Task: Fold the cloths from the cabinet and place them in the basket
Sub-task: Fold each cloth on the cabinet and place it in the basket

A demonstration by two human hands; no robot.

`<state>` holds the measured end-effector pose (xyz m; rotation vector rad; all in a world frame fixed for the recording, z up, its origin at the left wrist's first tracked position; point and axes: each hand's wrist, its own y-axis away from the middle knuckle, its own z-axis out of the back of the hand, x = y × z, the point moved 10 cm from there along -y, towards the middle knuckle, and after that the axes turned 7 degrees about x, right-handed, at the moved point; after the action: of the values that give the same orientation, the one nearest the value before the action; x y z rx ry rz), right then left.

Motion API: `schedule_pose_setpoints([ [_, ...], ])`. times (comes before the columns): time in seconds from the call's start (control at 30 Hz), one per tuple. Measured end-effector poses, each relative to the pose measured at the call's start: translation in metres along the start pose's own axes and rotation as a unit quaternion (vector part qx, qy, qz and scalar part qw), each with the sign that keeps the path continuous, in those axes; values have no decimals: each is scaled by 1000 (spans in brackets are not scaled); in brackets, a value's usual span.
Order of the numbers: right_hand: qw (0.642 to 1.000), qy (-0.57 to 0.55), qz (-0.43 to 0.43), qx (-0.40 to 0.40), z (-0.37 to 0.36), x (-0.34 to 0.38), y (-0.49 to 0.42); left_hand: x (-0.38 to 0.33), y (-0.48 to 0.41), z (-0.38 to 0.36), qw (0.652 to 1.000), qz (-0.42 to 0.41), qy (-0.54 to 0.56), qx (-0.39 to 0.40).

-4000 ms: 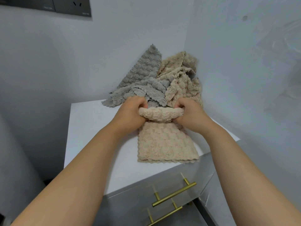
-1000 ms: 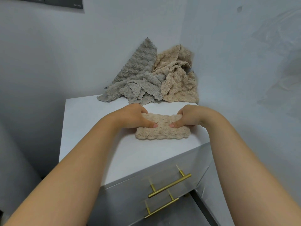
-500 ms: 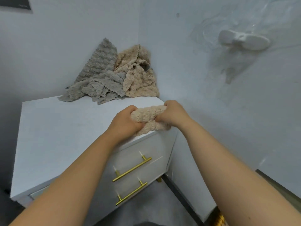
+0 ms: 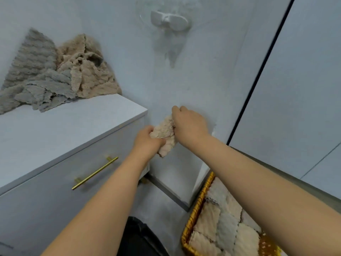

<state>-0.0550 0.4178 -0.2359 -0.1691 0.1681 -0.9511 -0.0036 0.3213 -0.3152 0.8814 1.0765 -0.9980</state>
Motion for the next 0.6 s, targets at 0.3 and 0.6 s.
schedule_pose_setpoints([
  [0.3, 992, -5, 81, -99, -18, -74, 78, 39, 23, -121, 977, 77, 194, 33],
  [0.6, 826, -471, -291, 103, -135, -221, 120, 105, 29, -215, 939, 198, 263, 99],
])
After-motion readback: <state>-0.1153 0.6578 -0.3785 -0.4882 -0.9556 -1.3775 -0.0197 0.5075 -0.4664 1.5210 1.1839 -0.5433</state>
